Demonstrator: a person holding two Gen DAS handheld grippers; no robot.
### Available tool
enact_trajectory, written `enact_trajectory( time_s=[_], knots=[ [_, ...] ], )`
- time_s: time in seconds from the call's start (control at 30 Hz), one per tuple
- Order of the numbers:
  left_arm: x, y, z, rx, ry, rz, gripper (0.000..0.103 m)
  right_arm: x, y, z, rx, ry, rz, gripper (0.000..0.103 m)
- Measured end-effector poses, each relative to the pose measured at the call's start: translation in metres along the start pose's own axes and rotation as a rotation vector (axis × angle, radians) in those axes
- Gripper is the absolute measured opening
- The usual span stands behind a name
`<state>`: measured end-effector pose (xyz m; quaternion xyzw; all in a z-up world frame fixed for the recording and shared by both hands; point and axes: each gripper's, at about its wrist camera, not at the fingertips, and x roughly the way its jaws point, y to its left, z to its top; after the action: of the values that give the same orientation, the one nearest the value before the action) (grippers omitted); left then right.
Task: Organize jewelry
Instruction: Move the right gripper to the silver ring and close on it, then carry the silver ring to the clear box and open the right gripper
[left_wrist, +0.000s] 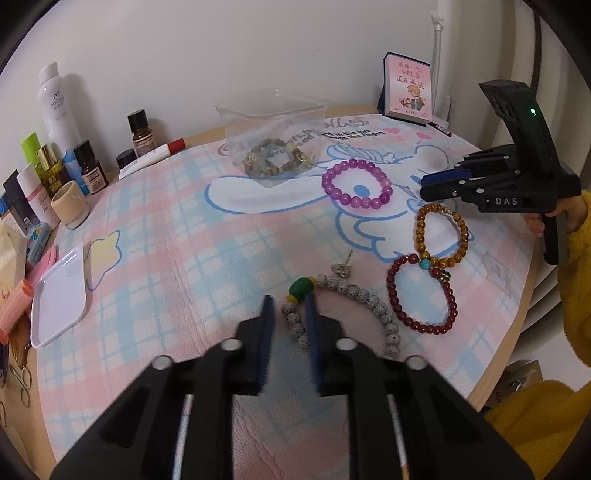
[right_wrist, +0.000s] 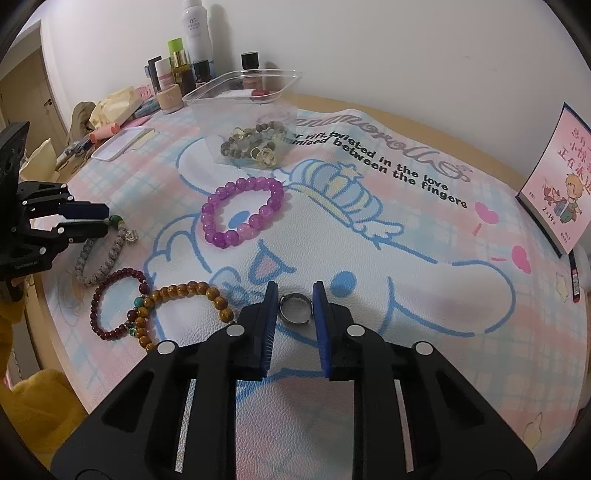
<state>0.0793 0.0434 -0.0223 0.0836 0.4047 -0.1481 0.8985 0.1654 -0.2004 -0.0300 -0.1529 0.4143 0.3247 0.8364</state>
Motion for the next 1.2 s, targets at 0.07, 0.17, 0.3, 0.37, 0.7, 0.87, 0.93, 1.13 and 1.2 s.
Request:
enact_trajectory(
  time_s=[0.07, 0.17, 0.3, 0.37, 0.7, 0.87, 0.93, 1.13, 1.2],
  knots=[
    [0.001, 0.000, -0.001, 0.005, -0.004, 0.002, 0.010, 0.000, 0.000, 0.000, 0.005, -0.002, 0.001, 0.019],
    [0.001, -0.001, -0.001, 0.007, -0.011, 0.007, 0.008, 0.001, -0.002, 0.000, 0.017, -0.004, 0.003, 0.019],
    [-0.002, -0.002, -0.002, 0.012, -0.023, 0.011, 0.008, 0.001, -0.004, 0.002, 0.022, -0.009, 0.001, 0.019],
    [-0.006, -0.001, -0.001, 0.002, -0.039, 0.010, 0.008, -0.001, -0.004, 0.003, 0.019, -0.017, 0.004, 0.019],
    [-0.038, 0.010, 0.022, -0.062, -0.178, -0.021, 0.008, -0.031, 0.007, 0.024, -0.031, -0.121, 0.009, 0.019],
    [-0.051, 0.013, 0.038, -0.077, -0.241, -0.024, 0.008, -0.046, 0.017, 0.041, -0.070, -0.171, 0.016, 0.019],
    [-0.055, 0.013, 0.045, -0.077, -0.258, -0.027, 0.008, -0.050, 0.022, 0.049, -0.080, -0.189, 0.022, 0.019],
    [-0.063, 0.013, 0.065, -0.068, -0.299, -0.044, 0.008, -0.060, 0.035, 0.067, -0.106, -0.231, 0.031, 0.019],
    [-0.065, 0.014, 0.074, -0.062, -0.317, -0.036, 0.008, -0.063, 0.037, 0.075, -0.107, -0.246, 0.032, 0.019]
  ],
)
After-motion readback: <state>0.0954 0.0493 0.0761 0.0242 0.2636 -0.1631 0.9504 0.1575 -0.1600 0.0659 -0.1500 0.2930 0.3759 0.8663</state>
